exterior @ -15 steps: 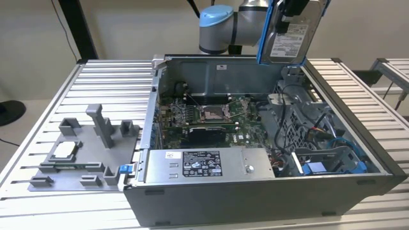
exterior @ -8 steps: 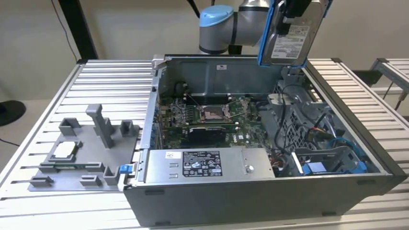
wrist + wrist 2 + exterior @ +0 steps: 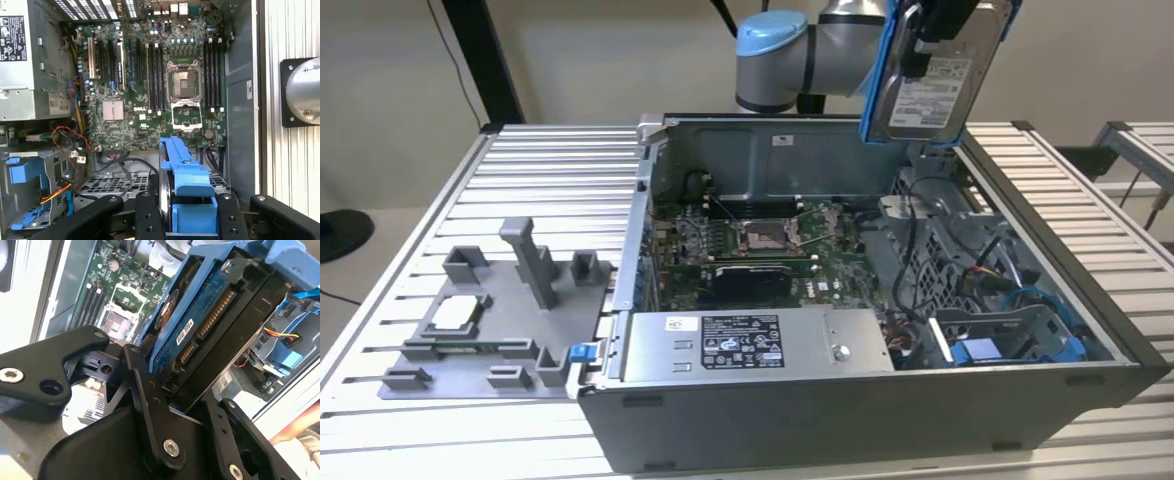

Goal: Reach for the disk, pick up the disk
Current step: 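Pick up the disk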

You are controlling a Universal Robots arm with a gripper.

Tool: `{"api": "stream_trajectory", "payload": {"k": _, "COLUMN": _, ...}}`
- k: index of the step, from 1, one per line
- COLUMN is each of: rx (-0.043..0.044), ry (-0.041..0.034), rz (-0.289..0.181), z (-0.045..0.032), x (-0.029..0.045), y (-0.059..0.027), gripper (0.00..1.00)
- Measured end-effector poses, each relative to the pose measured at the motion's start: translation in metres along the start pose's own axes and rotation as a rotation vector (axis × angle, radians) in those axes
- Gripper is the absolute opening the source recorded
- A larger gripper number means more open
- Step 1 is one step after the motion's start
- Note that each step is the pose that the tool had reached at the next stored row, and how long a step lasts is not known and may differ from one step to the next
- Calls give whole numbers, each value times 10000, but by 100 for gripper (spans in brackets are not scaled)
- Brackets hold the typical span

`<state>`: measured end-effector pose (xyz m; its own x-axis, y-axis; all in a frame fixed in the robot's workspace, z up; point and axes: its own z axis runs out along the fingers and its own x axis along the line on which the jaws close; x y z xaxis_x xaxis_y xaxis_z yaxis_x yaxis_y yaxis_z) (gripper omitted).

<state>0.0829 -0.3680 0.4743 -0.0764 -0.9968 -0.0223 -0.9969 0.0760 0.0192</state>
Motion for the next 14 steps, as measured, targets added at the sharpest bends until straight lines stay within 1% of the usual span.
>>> {"api": "stream_trajectory", "payload": {"k": 14, "rx": 0, "ry": 0, "rz": 1, "z": 3, "x": 217, "y": -16, "gripper": 0}}
